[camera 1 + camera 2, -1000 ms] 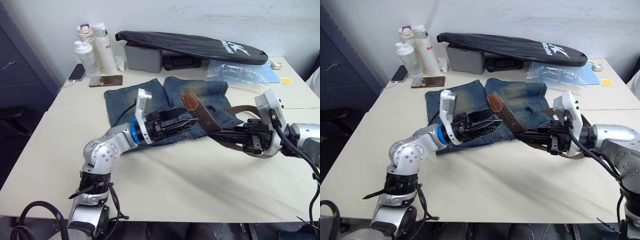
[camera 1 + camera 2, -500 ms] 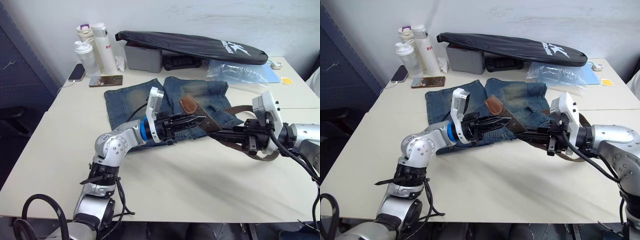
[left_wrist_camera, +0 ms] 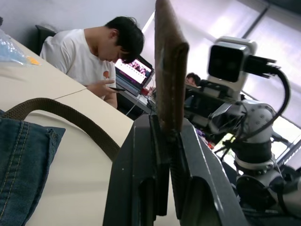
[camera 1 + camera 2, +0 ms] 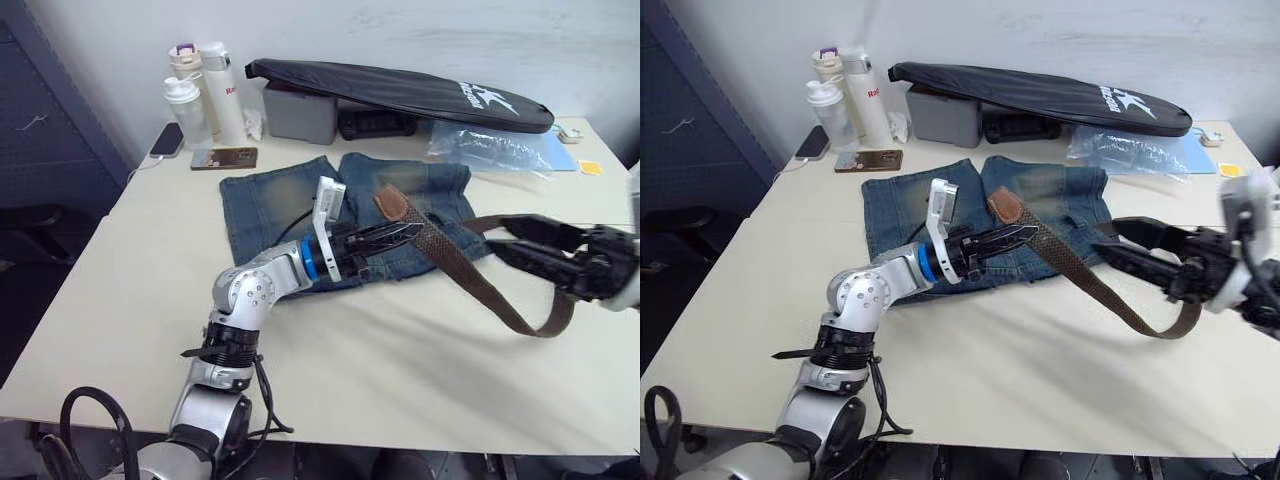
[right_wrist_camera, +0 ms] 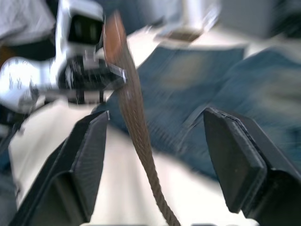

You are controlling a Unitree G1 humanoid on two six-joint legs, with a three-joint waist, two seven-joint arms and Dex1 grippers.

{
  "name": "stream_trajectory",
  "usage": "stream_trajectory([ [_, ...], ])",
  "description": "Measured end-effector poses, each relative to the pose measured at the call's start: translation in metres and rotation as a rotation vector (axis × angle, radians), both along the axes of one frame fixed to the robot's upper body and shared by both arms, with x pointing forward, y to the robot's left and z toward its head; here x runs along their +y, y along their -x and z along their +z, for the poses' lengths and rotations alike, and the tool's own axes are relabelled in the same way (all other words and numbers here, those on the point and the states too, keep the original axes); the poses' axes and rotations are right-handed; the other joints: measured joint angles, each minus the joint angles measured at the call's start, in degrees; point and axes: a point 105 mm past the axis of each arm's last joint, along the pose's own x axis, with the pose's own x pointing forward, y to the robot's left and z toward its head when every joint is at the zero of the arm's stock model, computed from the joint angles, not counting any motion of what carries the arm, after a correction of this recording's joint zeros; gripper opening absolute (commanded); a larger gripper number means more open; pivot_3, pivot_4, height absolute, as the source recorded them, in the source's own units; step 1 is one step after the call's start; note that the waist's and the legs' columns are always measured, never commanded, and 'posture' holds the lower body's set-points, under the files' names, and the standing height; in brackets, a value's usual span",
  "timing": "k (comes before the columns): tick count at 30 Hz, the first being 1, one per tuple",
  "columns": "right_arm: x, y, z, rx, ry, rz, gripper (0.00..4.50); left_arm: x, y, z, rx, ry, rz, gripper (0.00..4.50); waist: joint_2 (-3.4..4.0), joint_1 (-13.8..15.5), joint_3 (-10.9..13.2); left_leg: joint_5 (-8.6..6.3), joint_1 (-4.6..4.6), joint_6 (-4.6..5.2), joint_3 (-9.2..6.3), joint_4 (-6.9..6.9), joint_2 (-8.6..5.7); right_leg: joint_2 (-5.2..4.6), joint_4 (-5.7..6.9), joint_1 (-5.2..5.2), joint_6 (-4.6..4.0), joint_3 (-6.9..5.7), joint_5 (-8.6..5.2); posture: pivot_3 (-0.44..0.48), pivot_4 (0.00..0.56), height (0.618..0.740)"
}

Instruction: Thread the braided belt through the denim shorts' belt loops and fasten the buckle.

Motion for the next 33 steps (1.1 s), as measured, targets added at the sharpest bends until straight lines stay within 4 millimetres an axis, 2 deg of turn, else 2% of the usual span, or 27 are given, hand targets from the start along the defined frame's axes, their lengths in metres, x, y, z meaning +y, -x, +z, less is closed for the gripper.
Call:
stream_trajectory([
  [2, 0.001, 0.009, -0.006, 0.014, -0.038, -0.053, 3.19, -0.006, -0.007, -0.003, 0.076, 0.002, 0.022, 0.0, -0.03, 0.1, 0.0, 0.0, -0.09, 0.01, 0.01, -0.03, 0.03, 0.02, -0.01, 0.02, 0.0, 0.01, 0.0, 0.0, 0.15, 0.622],
  [5, 0.038, 0.027, -0.045, 0.188, -0.177, -0.045, 3.19, -0.023, -0.001, 0.001, 0.094, -0.036, -0.033, 0.0, 0.04, 0.1, 0.0, 0.02, -0.29, 0.03, 0.07, 0.02, 0.07, 0.02, 0.1, -0.14, -0.02, 0.13, -0.02, 0.0, 0.15, 0.622],
  [8, 0.067, 0.044, -0.053, 0.31, -0.35, 0.061, 3.19, -0.032, 0.001, 0.011, 0.135, 0.009, -0.065, 0.0, 0.05, 0.0, 0.0, -0.13, -0.32, 0.18, 0.1, 0.17, 0.04, 0.0, 0.24, -0.21, -0.04, 0.26, -0.03, 0.0, 0.15, 0.622],
  [9, 0.071, 0.046, -0.054, 0.325, -0.376, 0.074, 3.19, -0.032, 0.001, 0.014, 0.137, 0.014, -0.066, 0.0, 0.06, -0.1, 0.0, -0.14, -0.31, 0.2, 0.12, 0.14, 0.03, 0.0, 0.22, -0.22, -0.04, 0.31, -0.03, 0.0, 0.15, 0.622],
  [14, 0.069, 0.023, -0.079, 0.369, -0.589, -0.059, 3.19, -0.035, 0.0, 0.027, 0.176, 0.059, -0.092, 0.0, 0.08, -0.4, 0.0, -0.15, -0.07, 0.21, 0.14, -0.09, 0.01, 0.04, 0.06, -0.25, 0.0, 0.45, -0.01, 0.0, 0.15, 0.622],
  [16, 0.069, 0.014, -0.076, 0.336, -0.679, -0.089, 3.19, -0.034, 0.001, 0.025, 0.192, 0.055, -0.102, 0.0, 0.07, -0.4, 0.0, -0.12, -0.09, 0.17, 0.14, -0.01, 0.03, 0.08, 0.48, -0.52, 0.0, 0.53, -0.01, 0.0, 0.15, 0.622],
  [18, 0.069, 0.006, -0.059, 0.247, -0.822, -0.086, 3.19, -0.034, 0.003, 0.024, 0.206, 0.051, -0.119, 0.0, 0.07, -0.4, 0.0, 0.02, -0.19, 0.06, 0.15, 0.1, 0.01, 0.08, 0.78, -0.92, 0.0, 0.65, -0.02, 0.0, 0.15, 0.622],
  [23, 0.066, 0.0, -0.044, 0.146, -1.046, -0.102, 3.19, -0.036, 0.008, 0.021, 0.221, 0.036, -0.161, 0.0, 0.09, -0.3, 0.0, 0.03, -0.26, 0.03, 0.13, 0.09, 0.01, 0.07, 0.92, -1.04, -0.04, 0.64, -0.04, 0.0, 0.15, 0.622],
  [28, 0.063, 0.004, -0.035, 0.089, -1.11, -0.073, 3.19, -0.035, 0.005, 0.024, 0.199, 0.06, -0.123, 0.0, 0.11, -0.4, 0.0, -0.02, -0.3, 0.1, 0.14, 0.1, -0.01, 0.04, 0.92, -1.06, -0.05, 0.66, -0.04, 0.0, 0.15, 0.622],
  [33, 0.058, 0.005, -0.036, 0.08, -1.099, -0.093, 3.19, -0.034, 0.002, 0.025, 0.192, 0.077, -0.099, 0.0, 0.13, -0.4, 0.0, -0.02, -0.29, 0.1, 0.14, 0.1, 0.01, 0.06, 0.93, -1.08, -0.07, 0.64, -0.06, 0.0, 0.15, 0.622],
])
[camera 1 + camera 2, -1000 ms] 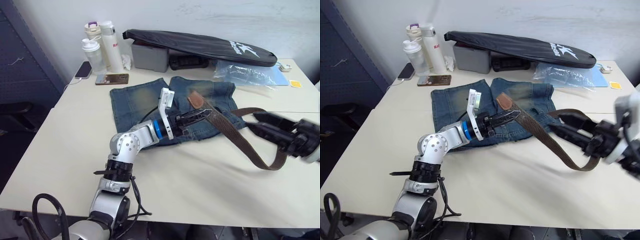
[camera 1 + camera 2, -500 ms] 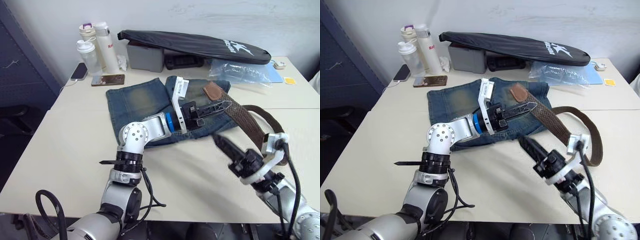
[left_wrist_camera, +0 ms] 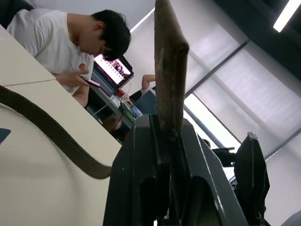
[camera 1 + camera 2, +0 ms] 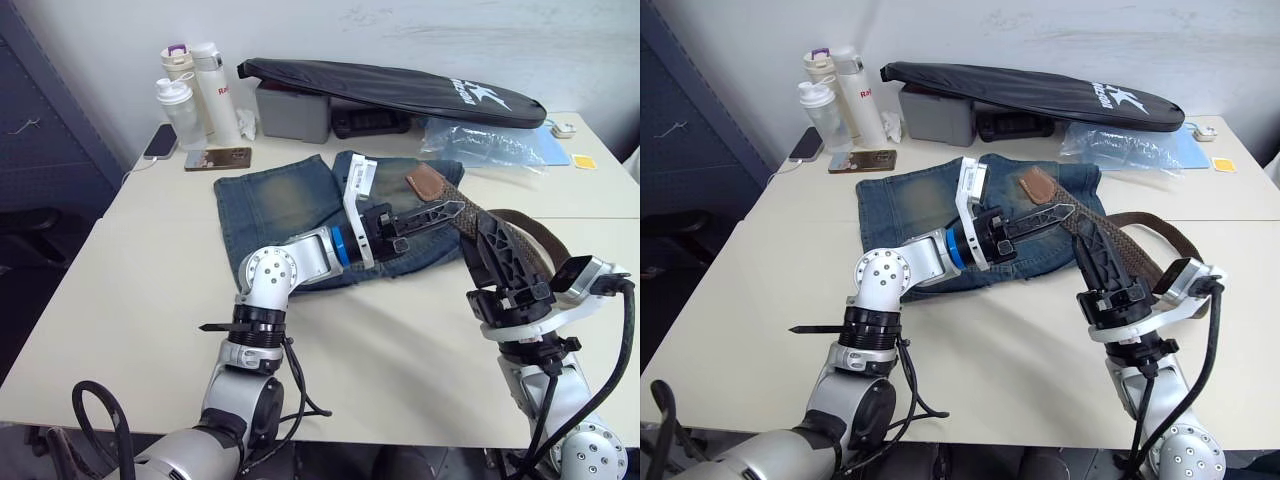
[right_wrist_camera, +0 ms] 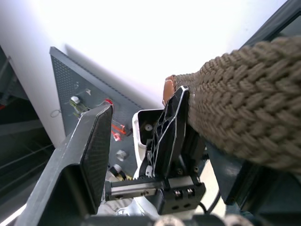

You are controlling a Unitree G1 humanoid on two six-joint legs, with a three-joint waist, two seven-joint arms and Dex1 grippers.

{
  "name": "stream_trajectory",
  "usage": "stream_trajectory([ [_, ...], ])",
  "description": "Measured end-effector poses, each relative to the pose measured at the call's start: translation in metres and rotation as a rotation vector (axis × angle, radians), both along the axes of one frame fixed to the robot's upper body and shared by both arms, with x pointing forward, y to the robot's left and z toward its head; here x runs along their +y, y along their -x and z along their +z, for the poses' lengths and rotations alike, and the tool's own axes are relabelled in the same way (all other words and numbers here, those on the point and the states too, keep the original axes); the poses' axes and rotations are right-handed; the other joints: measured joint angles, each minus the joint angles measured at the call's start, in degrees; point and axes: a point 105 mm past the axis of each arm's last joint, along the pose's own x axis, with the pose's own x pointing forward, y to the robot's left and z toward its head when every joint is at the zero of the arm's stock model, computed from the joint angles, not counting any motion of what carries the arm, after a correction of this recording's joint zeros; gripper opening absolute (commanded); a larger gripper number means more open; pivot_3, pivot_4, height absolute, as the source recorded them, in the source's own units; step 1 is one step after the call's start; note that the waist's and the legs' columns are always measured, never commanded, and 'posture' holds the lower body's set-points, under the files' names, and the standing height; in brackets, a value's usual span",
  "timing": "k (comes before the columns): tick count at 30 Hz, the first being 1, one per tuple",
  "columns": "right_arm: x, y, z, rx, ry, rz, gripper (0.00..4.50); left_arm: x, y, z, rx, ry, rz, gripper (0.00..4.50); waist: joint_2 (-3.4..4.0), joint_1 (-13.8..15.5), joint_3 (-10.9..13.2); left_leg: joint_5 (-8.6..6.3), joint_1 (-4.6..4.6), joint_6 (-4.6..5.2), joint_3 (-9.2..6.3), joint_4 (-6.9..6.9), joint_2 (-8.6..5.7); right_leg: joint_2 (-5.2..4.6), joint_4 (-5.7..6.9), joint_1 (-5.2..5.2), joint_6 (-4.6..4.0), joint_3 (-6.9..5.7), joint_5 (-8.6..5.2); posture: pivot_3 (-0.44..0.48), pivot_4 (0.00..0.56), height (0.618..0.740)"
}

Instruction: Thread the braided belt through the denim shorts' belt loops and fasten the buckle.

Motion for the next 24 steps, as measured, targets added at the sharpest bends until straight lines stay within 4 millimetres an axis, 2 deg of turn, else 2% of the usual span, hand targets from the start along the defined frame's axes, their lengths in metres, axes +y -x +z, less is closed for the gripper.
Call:
stream_trajectory([
  [8, -0.006, -0.003, -0.006, 0.018, -0.013, -0.019, 3.19, -0.002, -0.001, -0.006, 0.013, -0.015, 0.02, 0.0, 0.0, 0.0, 0.0, 0.0, 0.0, 0.01, 0.0, 0.02, 0.0, 0.0, 0.01, 0.0, 0.0, 0.01, 0.0, 0.0, 0.15, 0.622],
  [11, -0.016, -0.005, -0.006, 0.019, -0.029, -0.066, 2.38, -0.001, -0.003, -0.009, 0.021, -0.023, 0.035, 0.0, 0.01, 0.0, 0.0, 0.0, -0.01, 0.01, 0.0, 0.02, -0.01, -0.01, 0.01, -0.01, 0.0, 0.01, 0.0, 0.0, 0.15, 0.622],
  [15, -0.023, -0.012, -0.007, 0.041, -0.053, -0.104, 0.34, -0.002, -0.004, -0.01, 0.014, -0.028, 0.048, 0.0, 0.01, 0.0, 0.0, 0.0, -0.01, 0.0, 0.01, 0.04, -0.01, -0.01, 0.01, -0.01, 0.0, 0.02, 0.0, 0.0, 0.15, 0.622],
  [16, -0.024, -0.015, -0.009, 0.052, -0.053, -0.11, 0.03, -0.002, -0.005, -0.009, 0.012, -0.028, 0.053, 0.0, 0.01, 0.0, 0.0, 0.0, -0.01, 0.0, 0.01, 0.05, -0.01, -0.01, 0.01, -0.01, 0.0, 0.02, 0.0, 0.0, 0.15, 0.622],
  [24, -0.019, -0.023, -0.004, 0.064, -0.026, -0.122, 0.03, 0.0, -0.008, -0.008, 0.006, -0.02, 0.075, 0.0, 0.01, 0.0, 0.0, 0.0, -0.02, 0.01, 0.01, 0.04, 0.0, -0.01, 0.04, -0.05, -0.02, 0.02, -0.01, 0.0, 0.15, 0.622],
])
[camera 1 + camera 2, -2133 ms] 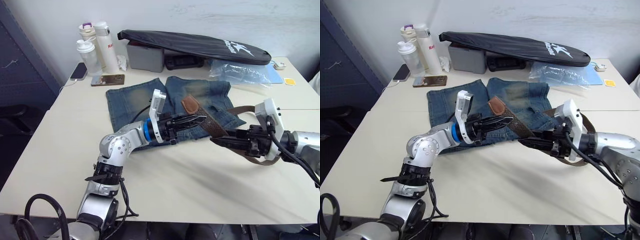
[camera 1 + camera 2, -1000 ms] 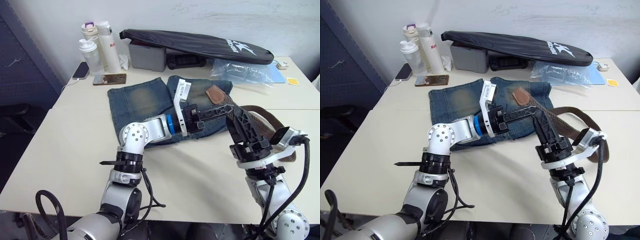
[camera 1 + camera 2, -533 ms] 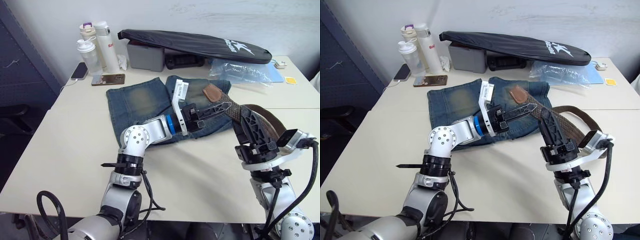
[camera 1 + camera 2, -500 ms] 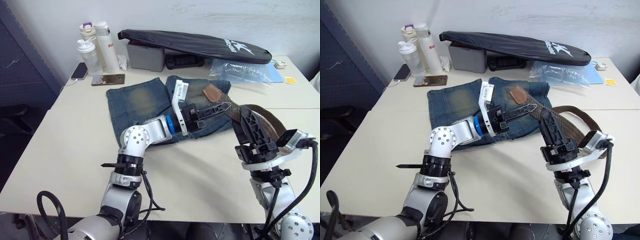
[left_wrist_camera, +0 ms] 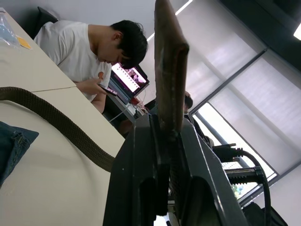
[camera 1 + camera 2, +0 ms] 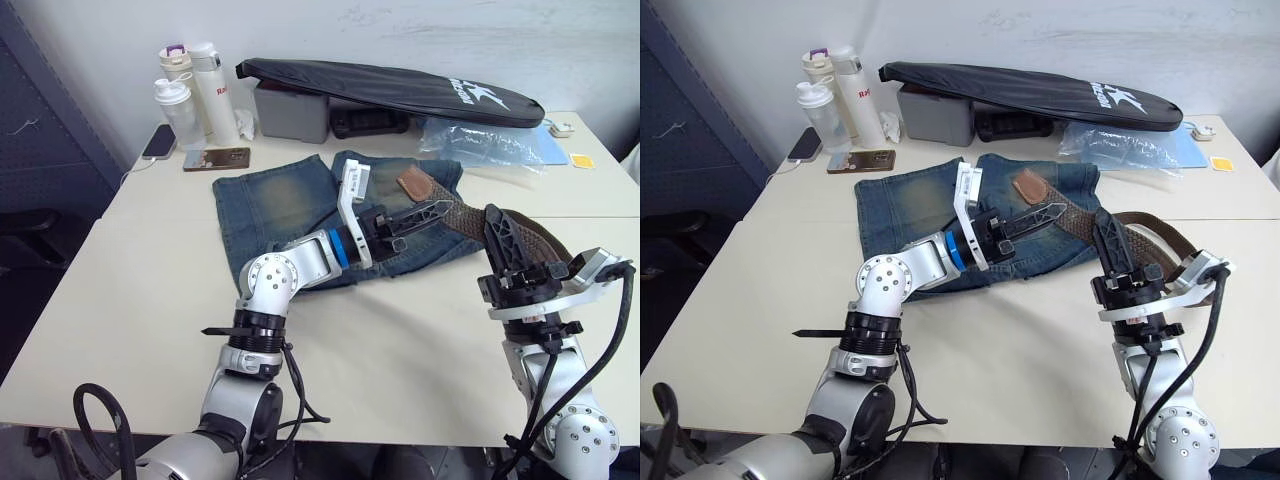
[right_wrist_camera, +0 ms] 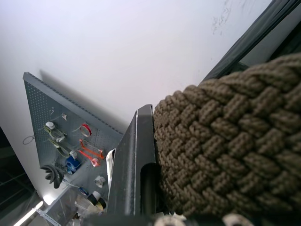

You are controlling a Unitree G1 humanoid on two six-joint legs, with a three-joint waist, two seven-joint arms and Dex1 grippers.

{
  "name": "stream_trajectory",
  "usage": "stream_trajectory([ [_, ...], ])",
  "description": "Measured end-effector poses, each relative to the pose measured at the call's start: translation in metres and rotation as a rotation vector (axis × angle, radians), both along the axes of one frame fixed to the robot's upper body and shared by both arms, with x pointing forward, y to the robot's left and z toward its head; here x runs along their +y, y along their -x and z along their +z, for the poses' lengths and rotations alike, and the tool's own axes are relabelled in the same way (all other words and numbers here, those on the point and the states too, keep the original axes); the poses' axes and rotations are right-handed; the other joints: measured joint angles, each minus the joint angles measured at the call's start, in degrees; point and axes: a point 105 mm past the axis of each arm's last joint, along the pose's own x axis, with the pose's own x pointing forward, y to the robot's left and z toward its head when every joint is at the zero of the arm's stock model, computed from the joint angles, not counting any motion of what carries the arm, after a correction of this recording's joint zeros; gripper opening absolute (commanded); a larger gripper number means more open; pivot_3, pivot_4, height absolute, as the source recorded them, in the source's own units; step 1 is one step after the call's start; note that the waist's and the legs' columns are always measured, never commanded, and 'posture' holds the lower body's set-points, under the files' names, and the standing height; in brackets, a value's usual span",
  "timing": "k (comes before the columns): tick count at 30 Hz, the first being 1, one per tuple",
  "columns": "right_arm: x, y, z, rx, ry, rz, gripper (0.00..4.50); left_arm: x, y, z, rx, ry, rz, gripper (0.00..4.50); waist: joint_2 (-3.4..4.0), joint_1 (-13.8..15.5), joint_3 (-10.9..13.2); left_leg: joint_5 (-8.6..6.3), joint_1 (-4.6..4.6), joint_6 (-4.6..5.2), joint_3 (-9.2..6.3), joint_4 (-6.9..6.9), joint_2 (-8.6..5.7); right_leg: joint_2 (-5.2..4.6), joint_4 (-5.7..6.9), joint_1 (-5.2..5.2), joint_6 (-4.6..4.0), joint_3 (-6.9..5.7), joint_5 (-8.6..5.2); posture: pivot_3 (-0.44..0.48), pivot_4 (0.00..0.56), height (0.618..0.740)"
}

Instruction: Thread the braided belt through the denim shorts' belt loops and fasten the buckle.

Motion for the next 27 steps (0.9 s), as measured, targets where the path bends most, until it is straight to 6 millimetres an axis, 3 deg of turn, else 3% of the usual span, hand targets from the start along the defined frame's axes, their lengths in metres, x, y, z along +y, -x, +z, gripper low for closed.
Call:
stream_trajectory([
  [2, 0.001, 0.0, -0.001, 0.01, -0.011, 0.008, 0.03, 0.0, 0.0, 0.0, 0.0, -0.001, 0.002, 0.0, 0.0, 0.0, 0.0, 0.0, -0.01, 0.0, 0.0, 0.0, 0.0, 0.0, 0.0, 0.0, 0.0, 0.0, 0.0, 0.0, 0.15, 0.622],
  [7, 0.009, -0.003, -0.001, 0.039, 0.018, 0.044, 1.99, -0.001, 0.001, -0.001, 0.0, -0.004, -0.006, 0.0, 0.0, 0.0, 0.0, 0.0, -0.06, 0.0, 0.01, 0.06, 0.0, -0.01, 0.02, -0.03, 0.0, 0.01, 0.0, 0.0, 0.15, 0.622],
  [15, 0.02, -0.01, 0.001, 0.048, 0.062, 0.042, 1.99, -0.002, 0.003, -0.001, -0.001, -0.005, -0.02, 0.0, 0.0, 0.0, 0.0, 0.0, -0.07, 0.0, 0.01, 0.04, 0.0, 0.0, 0.09, -0.13, 0.0, 0.02, 0.0, 0.0, 0.15, 0.622],
  [18, 0.02, -0.01, 0.001, 0.05, 0.06, 0.042, 1.26, -0.002, 0.003, -0.001, -0.002, -0.005, -0.022, 0.0, 0.0, 0.0, 0.0, 0.0, -0.1, 0.0, 0.01, 0.05, 0.0, -0.01, 0.11, -0.15, 0.0, 0.02, 0.0, 0.0, 0.15, 0.622],
  [21, 0.019, -0.01, -0.001, 0.059, 0.051, 0.039, 0.05, -0.002, 0.003, 0.0, -0.003, 0.001, -0.025, 0.0, 0.0, 0.0, 0.0, 0.0, -0.14, 0.01, 0.01, 0.08, -0.01, -0.01, 0.11, -0.17, 0.0, 0.02, 0.0, 0.0, 0.15, 0.622],
  [26, 0.019, -0.01, 0.0, 0.058, 0.04, 0.044, 0.05, -0.002, 0.003, 0.0, -0.004, 0.003, -0.027, 0.0, 0.0, -0.1, 0.0, 0.0, -0.15, 0.01, 0.02, 0.06, 0.0, -0.01, 0.19, -0.24, -0.01, 0.04, 0.0, 0.0, 0.15, 0.622],
  [27, 0.019, -0.01, 0.0, 0.058, 0.039, 0.045, 0.02, -0.002, 0.003, 0.0, -0.004, 0.003, -0.027, 0.43, 0.0, -0.1, 0.0, 0.0, -0.15, 0.01, 0.02, 0.06, 0.0, -0.01, 0.19, -0.25, -0.01, 0.04, 0.0, 0.0, 0.15, 0.622],
])
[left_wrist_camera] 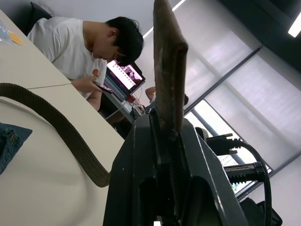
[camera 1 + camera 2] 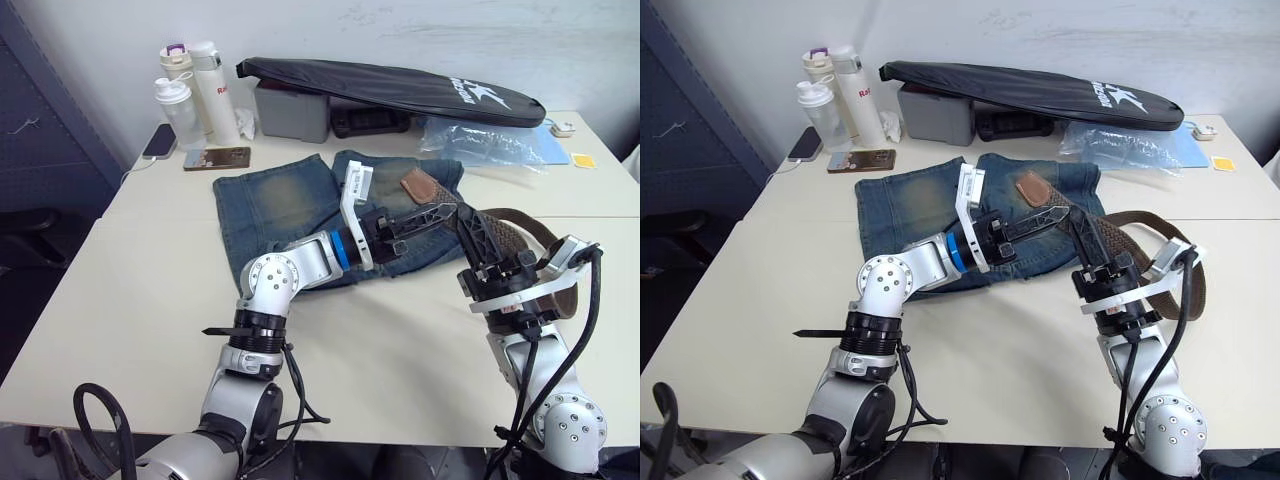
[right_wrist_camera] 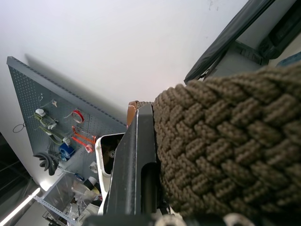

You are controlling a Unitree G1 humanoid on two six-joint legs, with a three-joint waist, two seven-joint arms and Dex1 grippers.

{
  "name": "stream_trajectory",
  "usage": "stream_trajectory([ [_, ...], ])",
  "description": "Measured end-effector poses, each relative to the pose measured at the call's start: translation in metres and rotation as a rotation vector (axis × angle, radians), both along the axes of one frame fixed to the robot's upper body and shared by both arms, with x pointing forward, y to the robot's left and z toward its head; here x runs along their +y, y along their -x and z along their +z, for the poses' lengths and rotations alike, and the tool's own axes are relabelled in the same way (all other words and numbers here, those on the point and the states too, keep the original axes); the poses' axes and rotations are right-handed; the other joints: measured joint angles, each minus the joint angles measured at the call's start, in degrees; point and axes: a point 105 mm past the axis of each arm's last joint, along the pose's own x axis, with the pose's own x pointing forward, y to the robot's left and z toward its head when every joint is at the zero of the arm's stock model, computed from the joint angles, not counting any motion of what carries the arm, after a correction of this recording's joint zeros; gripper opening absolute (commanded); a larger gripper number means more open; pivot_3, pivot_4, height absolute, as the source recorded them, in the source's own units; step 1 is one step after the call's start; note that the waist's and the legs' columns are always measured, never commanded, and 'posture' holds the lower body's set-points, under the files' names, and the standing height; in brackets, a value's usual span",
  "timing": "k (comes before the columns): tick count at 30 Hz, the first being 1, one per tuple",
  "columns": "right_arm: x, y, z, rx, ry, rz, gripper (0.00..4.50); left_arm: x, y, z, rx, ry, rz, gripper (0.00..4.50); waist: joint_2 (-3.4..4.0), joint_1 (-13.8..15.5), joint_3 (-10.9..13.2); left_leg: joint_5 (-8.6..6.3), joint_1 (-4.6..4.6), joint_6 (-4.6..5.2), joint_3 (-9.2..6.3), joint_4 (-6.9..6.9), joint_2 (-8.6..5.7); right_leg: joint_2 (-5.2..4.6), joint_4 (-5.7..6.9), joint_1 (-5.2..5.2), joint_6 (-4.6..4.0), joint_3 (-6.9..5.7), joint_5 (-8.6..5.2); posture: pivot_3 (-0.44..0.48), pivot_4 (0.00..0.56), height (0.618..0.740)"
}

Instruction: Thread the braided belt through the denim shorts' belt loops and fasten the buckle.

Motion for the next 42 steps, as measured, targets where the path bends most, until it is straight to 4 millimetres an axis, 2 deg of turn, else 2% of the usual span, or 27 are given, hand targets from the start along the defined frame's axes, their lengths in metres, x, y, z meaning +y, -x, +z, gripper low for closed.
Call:
stream_trajectory([
  [2, -0.001, 0.0, 0.0, 0.0, 0.001, -0.003, 0.0, 0.0, -0.001, -0.001, 0.003, -0.01, 0.01, 1.07, 0.0, 0.0, 0.0, 0.0, 0.0, 0.0, 0.01, 0.0, 0.0, 0.0, 0.01, -0.01, 0.0, 0.02, 0.0, 0.0, 0.15, 0.622],
  [7, -0.017, -0.002, 0.007, -0.027, 0.066, -0.043, 0.0, 0.009, -0.008, -0.011, -0.045, -0.13, 0.054, 3.1, 0.0, 0.0, 0.0, 0.0, -0.02, 0.0, 0.08, 0.0, -0.01, 0.0, 0.07, -0.09, 0.0, 0.04, 0.0, 0.0, 0.15, 0.622],
  [9, -0.032, -0.006, 0.007, -0.01, 0.115, -0.087, 0.0, 0.022, -0.013, -0.017, -0.207, -0.31, 0.095, 3.8, 0.01, -0.2, 0.0, 0.0, -0.03, 0.0, 0.14, -0.07, 0.0, 0.0, 0.11, -0.2, -0.02, 0.08, -0.01, 0.0, 0.15, 0.622],
  [10, -0.037, -0.007, 0.006, -0.002, 0.131, -0.102, 0.0, 0.025, -0.013, -0.017, -0.246, -0.344, 0.101, 4.21, 0.01, -0.2, 0.0, 0.0, -0.05, 0.0, 0.16, -0.06, 0.0, -0.01, 0.19, -0.28, -0.05, 0.11, -0.03, 0.0, 0.15, 0.622],
  [11, -0.047, -0.009, 0.006, 0.015, 0.172, -0.126, 0.0, 0.029, -0.015, -0.017, -0.329, -0.412, 0.116, 4.38, 0.01, -0.2, 0.0, 0.01, -0.09, -0.01, 0.21, -0.05, 0.0, -0.01, 0.24, -0.36, -0.08, 0.14, -0.04, 0.0, 0.15, 0.622],
  [13, -0.063, -0.01, 0.01, 0.027, 0.266, -0.16, 0.0, 0.032, -0.015, -0.016, -0.497, -0.519, 0.118, 4.38, 0.06, 0.1, 0.0, 0.02, -0.28, -0.01, 0.31, 0.06, 0.01, -0.03, 0.26, -0.49, -0.08, 0.17, -0.04, 0.0, 0.15, 0.622],
  [17, -0.074, -0.007, 0.019, 0.031, 0.483, -0.148, 0.0, 0.031, -0.014, -0.029, -0.671, -0.645, 0.098, 4.38, 0.08, 0.4, -0.1, 0.07, -0.43, 0.06, 0.5, 0.12, 0.02, -0.09, 0.19, -0.53, -0.09, 0.16, -0.04, 0.0, 0.15, 0.622],
  [19, -0.074, 0.001, 0.021, 0.054, 0.723, -0.084, 0.0, 0.03, -0.017, -0.037, -0.771, -0.707, 0.091, 4.38, 0.09, 0.5, -0.1, 0.17, -0.5, 0.26, 0.66, 0.14, 0.03, -0.12, 0.09, -0.5, -0.09, 0.08, -0.03, 0.0, 0.15, 0.622],
  [22, -0.071, 0.018, 0.023, 0.049, 0.882, 0.037, 0.0, 0.032, -0.025, -0.044, -0.846, -0.762, 0.12, 4.38, -0.05, 0.8, -0.1, 0.37, -0.53, 0.63, 0.82, 0.08, 0.14, -0.1, -0.1, -0.41, -0.09, -0.03, -0.03, 0.0, 0.15, 0.622],
  [24, -0.072, 0.033, 0.017, 0.071, 0.985, 0.145, 0.0, 0.029, -0.034, -0.045, -0.873, -0.778, 0.148, 4.38, -0.11, 1.1, -0.1, 0.4, -0.56, 0.69, 0.94, 0.0, 0.24, -0.06, -0.22, -0.4, -0.09, -0.1, -0.03, 0.0, 0.15, 0.622],
  [27, -0.079, 0.039, 0.015, 0.094, 1.105, 0.181, 0.0, 0.025, -0.042, -0.045, -0.909, -0.794, 0.156, 4.38, -0.18, 1.3, 0.0, 0.41, -0.55, 0.71, 1.15, -0.01, 0.33, -0.04, -0.27, -0.39, -0.07, -0.15, -0.01, 0.0, 0.15, 0.622],
  [33, -0.093, 0.037, 0.01, 0.103, 1.172, 0.114, 0.0, -0.003, -0.052, -0.053, -0.967, -0.796, 0.148, 4.38, -0.22, 1.7, 0.0, 0.41, -0.59, 0.7, 1.29, 0.04, 0.37, -0.08, -0.29, -0.41, -0.04, -0.16, 0.0, 0.0, 0.15, 0.622],
  [37, -0.099, 0.038, 0.006, 0.118, 1.159, 0.03, 0.0, -0.021, -0.058, -0.073, -0.959, -0.83, 0.142, 4.38, -0.22, 2.0, 0.0, 0.42, -0.63, 0.7, 1.36, 0.06, 0.39, -0.09, -0.27, -0.46, -0.04, -0.2, 0.0, 0.0, 0.15, 0.622],
  [42, -0.103, 0.051, 0.01, 0.131, 1.173, -0.044, 0.0, -0.04, -0.059, -0.101, -0.952, -0.906, 0.112, 4.38, -0.22, 2.1, 0.0, 0.41, -0.69, 0.71, 1.39, 0.06, 0.39, -0.1, -0.29, -0.5, -0.04, -0.2, 0.0, 0.0, 0.15, 0.622],
])
